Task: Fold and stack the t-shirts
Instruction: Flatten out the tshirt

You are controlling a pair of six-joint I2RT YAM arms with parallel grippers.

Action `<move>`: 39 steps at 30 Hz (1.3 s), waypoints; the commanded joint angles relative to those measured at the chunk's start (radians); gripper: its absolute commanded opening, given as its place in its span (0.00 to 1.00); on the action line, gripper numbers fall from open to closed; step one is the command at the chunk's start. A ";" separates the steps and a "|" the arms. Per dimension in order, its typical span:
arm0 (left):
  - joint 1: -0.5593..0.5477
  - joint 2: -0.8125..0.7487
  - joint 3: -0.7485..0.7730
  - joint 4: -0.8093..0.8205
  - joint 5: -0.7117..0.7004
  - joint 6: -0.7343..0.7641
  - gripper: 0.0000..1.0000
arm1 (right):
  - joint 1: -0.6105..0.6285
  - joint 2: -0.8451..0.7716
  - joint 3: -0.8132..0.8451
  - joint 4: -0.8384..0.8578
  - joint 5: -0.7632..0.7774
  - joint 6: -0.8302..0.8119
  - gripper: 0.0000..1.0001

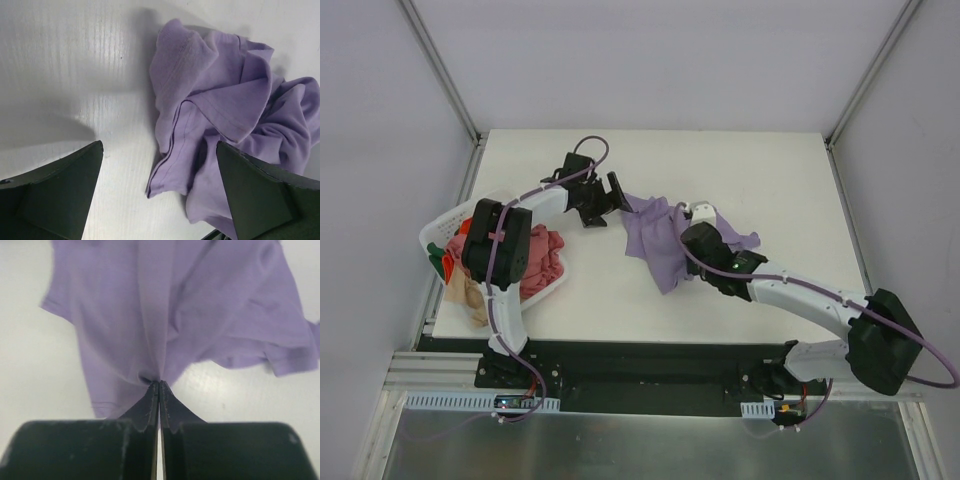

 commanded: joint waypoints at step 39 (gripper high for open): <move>0.079 -0.169 -0.008 0.014 -0.103 0.091 0.00 | -0.789 -0.491 -0.349 -0.156 -0.093 0.118 0.00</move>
